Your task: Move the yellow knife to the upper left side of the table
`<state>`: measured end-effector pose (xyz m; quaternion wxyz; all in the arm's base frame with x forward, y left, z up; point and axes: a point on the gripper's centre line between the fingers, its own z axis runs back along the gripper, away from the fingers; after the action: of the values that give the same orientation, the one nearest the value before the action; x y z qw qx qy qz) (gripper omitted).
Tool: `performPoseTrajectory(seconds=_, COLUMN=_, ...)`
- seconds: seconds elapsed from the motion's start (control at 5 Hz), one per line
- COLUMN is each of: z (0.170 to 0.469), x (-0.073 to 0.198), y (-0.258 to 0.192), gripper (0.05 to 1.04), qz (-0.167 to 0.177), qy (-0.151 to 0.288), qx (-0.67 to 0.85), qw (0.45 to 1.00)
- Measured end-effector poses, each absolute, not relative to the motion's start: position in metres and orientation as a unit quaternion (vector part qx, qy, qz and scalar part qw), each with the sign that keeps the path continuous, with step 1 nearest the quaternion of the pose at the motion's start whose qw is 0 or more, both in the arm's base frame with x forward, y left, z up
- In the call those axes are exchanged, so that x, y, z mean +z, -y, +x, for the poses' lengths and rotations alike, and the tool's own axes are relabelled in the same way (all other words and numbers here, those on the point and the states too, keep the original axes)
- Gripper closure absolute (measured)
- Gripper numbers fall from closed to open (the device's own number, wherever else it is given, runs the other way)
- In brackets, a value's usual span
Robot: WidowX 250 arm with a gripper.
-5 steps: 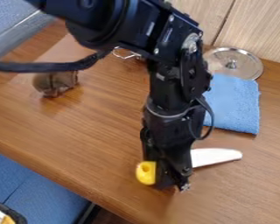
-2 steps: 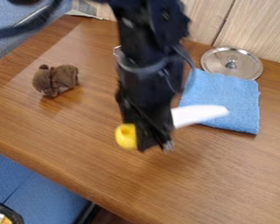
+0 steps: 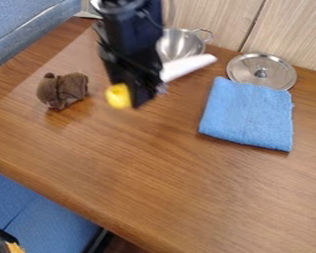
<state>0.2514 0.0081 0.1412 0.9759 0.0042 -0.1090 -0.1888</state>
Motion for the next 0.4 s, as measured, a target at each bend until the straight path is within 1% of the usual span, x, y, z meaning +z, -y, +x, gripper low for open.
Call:
performPoseTrajectory(seconds=0.2, z=0.272, x=0.144, y=-0.035, gripper=0.593, qz=0.009, qy=0.113, qx=-0.154, qw=0.982)
performPoseTrajectory(seconds=0.4, z=0.288, x=0.146, y=-0.068, gripper=0.593, qz=0.024, qy=0.112, qx=-0.119, qw=0.986)
